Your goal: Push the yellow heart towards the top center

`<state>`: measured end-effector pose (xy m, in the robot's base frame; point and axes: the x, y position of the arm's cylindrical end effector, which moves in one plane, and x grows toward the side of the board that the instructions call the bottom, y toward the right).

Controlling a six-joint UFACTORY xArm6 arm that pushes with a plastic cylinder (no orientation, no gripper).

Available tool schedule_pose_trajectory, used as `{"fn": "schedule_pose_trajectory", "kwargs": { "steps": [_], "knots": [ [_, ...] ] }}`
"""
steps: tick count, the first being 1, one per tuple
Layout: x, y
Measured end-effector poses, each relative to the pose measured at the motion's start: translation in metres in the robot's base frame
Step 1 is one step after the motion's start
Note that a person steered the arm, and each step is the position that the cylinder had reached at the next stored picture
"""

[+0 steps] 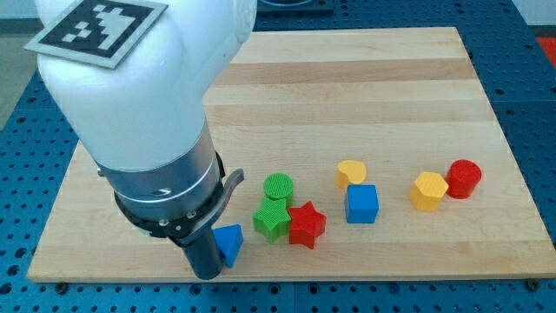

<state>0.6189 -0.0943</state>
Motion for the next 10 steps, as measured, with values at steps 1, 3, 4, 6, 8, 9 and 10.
{"fn": "schedule_pose_trajectory", "kwargs": {
  "steps": [1,3,4,6,8,9,10],
  "knots": [
    [0.0,0.001],
    [0.0,0.026],
    [0.0,0.038],
    [0.0,0.082],
    [0.0,0.173],
    [-0.001,0.174],
    [-0.001,0.179]
  ]
}}
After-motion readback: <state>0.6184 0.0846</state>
